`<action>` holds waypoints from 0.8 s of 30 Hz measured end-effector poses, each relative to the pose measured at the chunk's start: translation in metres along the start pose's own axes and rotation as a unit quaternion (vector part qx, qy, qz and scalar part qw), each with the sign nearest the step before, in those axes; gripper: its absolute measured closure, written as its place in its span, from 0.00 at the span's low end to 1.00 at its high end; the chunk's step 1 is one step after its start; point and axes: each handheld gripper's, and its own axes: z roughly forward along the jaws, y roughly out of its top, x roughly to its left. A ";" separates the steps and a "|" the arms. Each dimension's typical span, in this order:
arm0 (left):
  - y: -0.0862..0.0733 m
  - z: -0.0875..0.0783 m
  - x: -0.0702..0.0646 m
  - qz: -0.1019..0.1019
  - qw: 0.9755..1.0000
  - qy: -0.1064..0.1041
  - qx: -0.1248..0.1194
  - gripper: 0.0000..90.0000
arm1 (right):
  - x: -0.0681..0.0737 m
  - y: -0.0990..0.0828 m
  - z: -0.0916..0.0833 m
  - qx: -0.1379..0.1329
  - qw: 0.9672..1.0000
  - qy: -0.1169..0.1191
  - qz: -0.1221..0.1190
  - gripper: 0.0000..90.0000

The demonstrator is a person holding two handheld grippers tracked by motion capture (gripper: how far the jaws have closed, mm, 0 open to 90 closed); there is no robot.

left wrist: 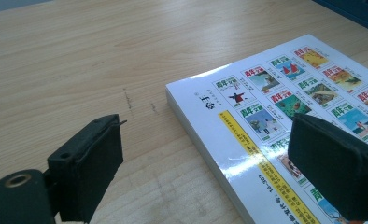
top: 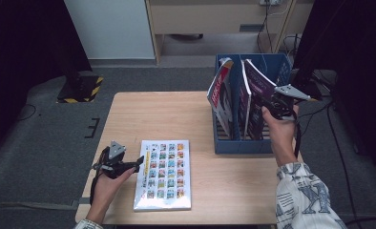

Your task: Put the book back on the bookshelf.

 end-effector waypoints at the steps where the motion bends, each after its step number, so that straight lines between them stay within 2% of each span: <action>1: 0.000 0.000 0.000 0.000 1.000 0.000 0.000 0.11 | 0.000 0.000 0.000 0.000 1.000 0.004 -0.001 0.94; 5: 0.000 0.000 -0.001 0.001 1.000 0.000 0.001 0.11 | 0.002 -0.001 0.001 -0.001 1.000 0.019 0.002 0.93; 11: 0.000 0.000 -0.001 0.001 1.000 0.000 0.000 0.11 | 0.004 -0.001 0.002 0.001 1.000 0.025 -0.002 0.93; 18: 0.000 0.001 -0.001 0.001 1.000 0.000 0.001 0.11 | 0.004 -0.001 0.002 -0.002 1.000 0.017 -0.005 0.94; 24: 0.000 0.001 -0.001 0.001 1.000 0.000 0.001 0.11 | 0.005 0.001 0.002 -0.020 1.000 0.001 -0.005 0.94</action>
